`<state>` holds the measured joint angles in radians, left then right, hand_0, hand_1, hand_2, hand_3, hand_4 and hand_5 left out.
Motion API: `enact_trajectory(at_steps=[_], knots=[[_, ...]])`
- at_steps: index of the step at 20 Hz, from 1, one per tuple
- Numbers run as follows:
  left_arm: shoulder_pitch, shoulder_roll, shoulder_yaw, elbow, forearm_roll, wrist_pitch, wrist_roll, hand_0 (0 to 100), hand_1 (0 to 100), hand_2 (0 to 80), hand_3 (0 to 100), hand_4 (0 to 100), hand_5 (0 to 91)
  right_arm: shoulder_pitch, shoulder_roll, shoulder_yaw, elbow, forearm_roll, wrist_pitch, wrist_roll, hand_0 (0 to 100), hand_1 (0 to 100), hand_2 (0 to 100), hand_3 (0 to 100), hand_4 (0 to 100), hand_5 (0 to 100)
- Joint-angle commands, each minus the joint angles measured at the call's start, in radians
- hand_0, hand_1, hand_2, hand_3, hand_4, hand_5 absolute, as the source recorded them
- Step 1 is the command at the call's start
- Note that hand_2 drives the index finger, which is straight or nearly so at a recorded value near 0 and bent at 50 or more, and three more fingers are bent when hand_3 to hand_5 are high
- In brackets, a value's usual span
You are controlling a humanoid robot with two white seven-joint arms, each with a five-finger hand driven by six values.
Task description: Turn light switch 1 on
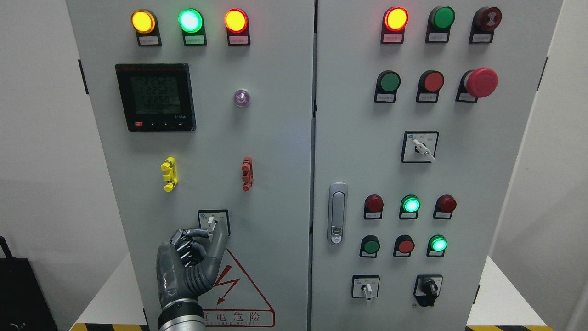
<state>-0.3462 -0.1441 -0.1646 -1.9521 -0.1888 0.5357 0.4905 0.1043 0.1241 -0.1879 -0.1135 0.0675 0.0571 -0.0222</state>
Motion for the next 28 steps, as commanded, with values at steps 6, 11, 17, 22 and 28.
enact_trajectory(at_steps=[6,11,17,22,28], knots=[[-0.002,0.0,0.001,0.001,0.0,0.0,0.0,14,54,57.7,96,98,85.4,0.0,0.0,0.001,0.0,0.0,0.0,0.001,0,0,0,0,0,0],[-0.002,0.0,0.001,0.001,0.0,0.006,0.0,14,54,58.1,96,98,85.3,0.0,0.0,0.001,0.0,0.0,0.0,0.001,0,0,0,0,0,0],[-0.004,0.0,0.001,0.001,-0.001,0.013,0.0,14,54,58.7,96,97,85.3,0.0,-0.001,0.001,0.0,0.0,0.0,0.001,0,0,0,0,0,0],[-0.005,0.0,0.001,0.001,-0.001,0.015,0.0,14,53,59.0,96,97,85.3,0.0,0.0,-0.001,0.0,0.0,0.0,0.001,0,0,0,0,0,0],[-0.005,0.0,0.001,0.002,-0.001,0.015,0.0,14,53,59.1,96,97,85.3,0.0,0.0,0.001,0.0,0.0,0.0,0.001,0,0,0,0,0,0]])
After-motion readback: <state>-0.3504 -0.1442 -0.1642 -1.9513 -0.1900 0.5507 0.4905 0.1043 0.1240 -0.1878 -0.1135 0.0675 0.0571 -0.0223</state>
